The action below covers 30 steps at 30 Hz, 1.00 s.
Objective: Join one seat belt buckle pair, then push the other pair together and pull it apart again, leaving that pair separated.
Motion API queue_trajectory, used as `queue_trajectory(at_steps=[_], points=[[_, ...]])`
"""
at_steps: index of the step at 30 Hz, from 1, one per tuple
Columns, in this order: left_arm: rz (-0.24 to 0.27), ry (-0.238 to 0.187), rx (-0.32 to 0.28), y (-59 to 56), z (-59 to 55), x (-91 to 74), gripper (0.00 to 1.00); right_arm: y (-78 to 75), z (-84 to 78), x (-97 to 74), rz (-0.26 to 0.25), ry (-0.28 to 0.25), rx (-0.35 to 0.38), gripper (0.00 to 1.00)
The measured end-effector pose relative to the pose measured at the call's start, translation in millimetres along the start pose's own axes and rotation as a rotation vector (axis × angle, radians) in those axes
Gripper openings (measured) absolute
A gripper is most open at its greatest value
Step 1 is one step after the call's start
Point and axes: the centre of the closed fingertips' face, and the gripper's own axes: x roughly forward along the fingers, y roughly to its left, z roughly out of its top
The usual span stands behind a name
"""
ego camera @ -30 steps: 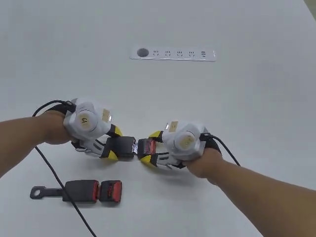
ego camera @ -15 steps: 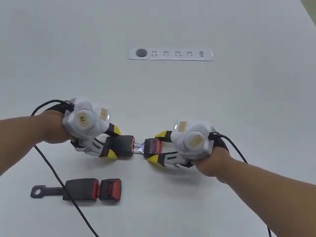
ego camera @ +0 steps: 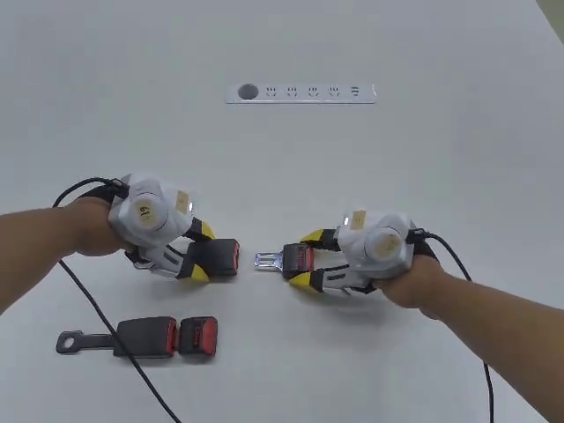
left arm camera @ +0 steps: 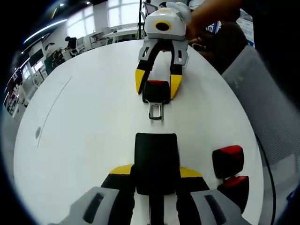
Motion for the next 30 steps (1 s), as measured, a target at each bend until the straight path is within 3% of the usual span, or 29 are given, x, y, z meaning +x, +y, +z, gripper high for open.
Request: queue_trajectory(at_steps=[12,30], points=[[0.001,-0.005,-0.005,-0.7,0.3,-0.5,0.34,-9.3,-20.9,-18.4,-0.017,0.004,0.009,0.37],[0.001,-0.003,-0.006,-2.4,-0.3,-1.0,0.34,-11.6,-55.0,-55.1,-0.047,0.028,0.033,0.38]])
